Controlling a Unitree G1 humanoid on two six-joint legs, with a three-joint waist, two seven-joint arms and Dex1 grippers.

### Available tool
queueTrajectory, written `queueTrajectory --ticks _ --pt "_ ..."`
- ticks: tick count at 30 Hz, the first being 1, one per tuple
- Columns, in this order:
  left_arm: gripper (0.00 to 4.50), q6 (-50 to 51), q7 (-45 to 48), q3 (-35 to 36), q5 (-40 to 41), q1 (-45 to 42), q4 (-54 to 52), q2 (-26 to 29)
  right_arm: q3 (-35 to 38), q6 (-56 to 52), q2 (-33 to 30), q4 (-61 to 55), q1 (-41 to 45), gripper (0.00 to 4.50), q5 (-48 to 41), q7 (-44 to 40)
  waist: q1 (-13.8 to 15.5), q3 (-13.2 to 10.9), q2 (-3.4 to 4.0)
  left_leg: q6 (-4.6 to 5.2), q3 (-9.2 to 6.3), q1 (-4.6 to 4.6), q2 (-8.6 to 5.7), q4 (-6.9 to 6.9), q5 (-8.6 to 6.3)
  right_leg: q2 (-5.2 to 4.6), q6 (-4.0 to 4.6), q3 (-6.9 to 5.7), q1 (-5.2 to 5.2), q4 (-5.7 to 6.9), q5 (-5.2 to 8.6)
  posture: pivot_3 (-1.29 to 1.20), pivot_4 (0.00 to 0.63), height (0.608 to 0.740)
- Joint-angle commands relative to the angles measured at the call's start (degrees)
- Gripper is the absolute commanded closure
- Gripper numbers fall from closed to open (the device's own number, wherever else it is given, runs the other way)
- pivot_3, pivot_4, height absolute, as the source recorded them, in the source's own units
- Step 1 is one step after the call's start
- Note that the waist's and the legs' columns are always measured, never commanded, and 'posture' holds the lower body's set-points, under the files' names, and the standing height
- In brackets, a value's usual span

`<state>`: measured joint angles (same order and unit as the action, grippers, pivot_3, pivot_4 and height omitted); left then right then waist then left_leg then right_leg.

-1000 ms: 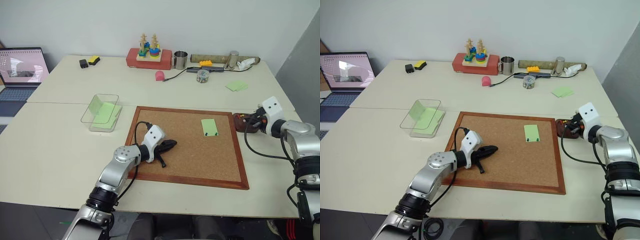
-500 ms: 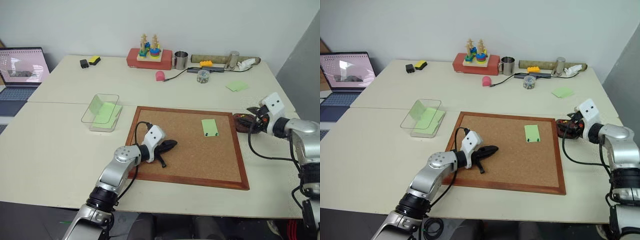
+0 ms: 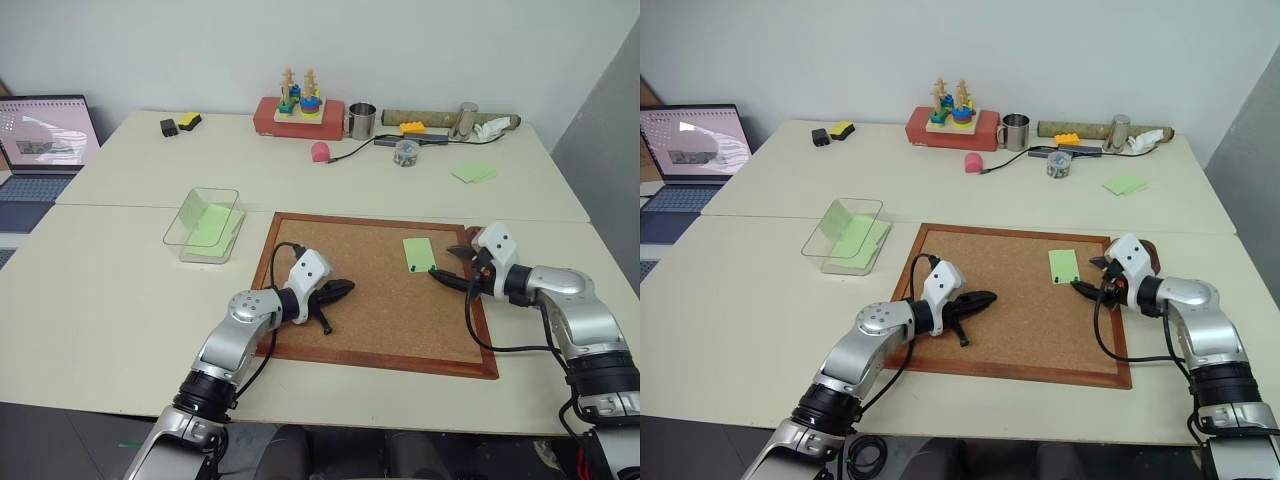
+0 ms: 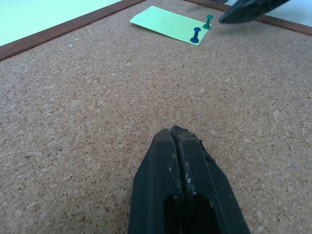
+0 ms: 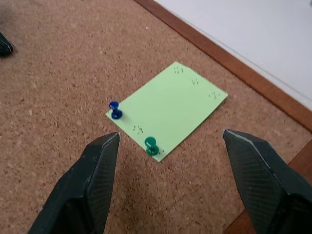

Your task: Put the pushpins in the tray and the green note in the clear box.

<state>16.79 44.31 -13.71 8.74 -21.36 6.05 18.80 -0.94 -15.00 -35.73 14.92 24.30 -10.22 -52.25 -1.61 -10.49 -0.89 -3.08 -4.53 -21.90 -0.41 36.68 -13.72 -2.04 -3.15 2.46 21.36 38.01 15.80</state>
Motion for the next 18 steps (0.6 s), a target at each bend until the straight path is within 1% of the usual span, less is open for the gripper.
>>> queueTrajectory --ticks 1,3,6,12,13,14,17,18 --pt "4.50 0.92 -0.51 -1.11 -1.66 1.26 1.40 0.25 0.57 2.63 0.16 1.31 1.98 1.15 0.06 -0.23 0.00 0.00 0.00 0.00 0.00 0.00 0.00 0.00 0.00 0.00 0.00 0.00 0.00 0.00 0.00 0.00 0.150 0.740" --pt "4.50 0.92 -0.57 -1.11 -1.68 1.29 1.41 0.22 0.42 3.22 0.41 2.02 2.16 1.46 0.04 -0.34 0.00 0.00 0.00 0.00 0.00 0.00 0.00 0.00 0.00 0.00 0.01 0.00 0.00 0.00 -0.01 0.00 0.150 0.740" --pt "4.50 0.87 -0.58 -1.11 -1.71 1.28 1.44 0.21 0.36 3.84 0.75 3.09 2.58 2.23 -0.05 -0.37 -0.01 0.00 0.00 0.00 0.00 0.00 0.00 0.00 0.00 0.00 0.01 0.00 0.00 0.00 0.00 0.00 0.150 0.740" --pt "4.50 0.83 -0.46 -1.06 -1.73 1.19 1.39 0.36 0.03 4.44 0.77 4.15 2.70 3.35 0.00 -1.01 -0.01 0.00 0.00 0.00 0.00 0.00 0.00 0.00 0.00 0.00 0.01 0.00 0.00 -0.01 0.00 0.00 0.150 0.740" --pt "4.50 0.82 -0.45 -1.07 -1.74 1.19 1.40 0.37 0.00 4.41 0.77 4.15 2.65 3.62 -0.02 -1.08 -0.02 0.00 0.00 0.00 0.00 0.00 0.00 0.00 0.00 0.00 0.00 0.00 0.00 -0.01 0.00 0.00 0.150 0.740" --pt "4.50 0.81 -0.44 -1.07 -1.75 1.20 1.40 0.38 -0.01 4.40 0.77 4.14 2.61 3.77 -0.03 -1.13 -0.02 0.00 0.00 0.00 0.00 0.00 0.00 0.00 0.00 0.00 0.00 0.00 0.00 -0.01 0.00 0.00 0.150 0.740" --pt "4.50 0.76 -0.37 -1.05 -1.76 1.24 1.47 0.45 -0.12 4.23 0.73 3.68 2.19 4.43 -0.18 -1.43 -0.03 0.00 0.00 0.00 0.00 0.00 0.00 0.00 0.00 0.00 0.00 0.00 0.00 -0.01 0.00 0.00 0.150 0.740" --pt "4.50 0.80 -0.41 -1.10 -1.79 1.26 1.41 0.42 0.00 4.21 0.69 3.43 2.05 4.48 -0.41 -1.58 -0.03 0.00 0.00 0.00 0.00 0.00 0.00 0.00 0.00 0.00 0.00 0.00 0.00 -0.01 0.00 0.00 0.150 0.740"
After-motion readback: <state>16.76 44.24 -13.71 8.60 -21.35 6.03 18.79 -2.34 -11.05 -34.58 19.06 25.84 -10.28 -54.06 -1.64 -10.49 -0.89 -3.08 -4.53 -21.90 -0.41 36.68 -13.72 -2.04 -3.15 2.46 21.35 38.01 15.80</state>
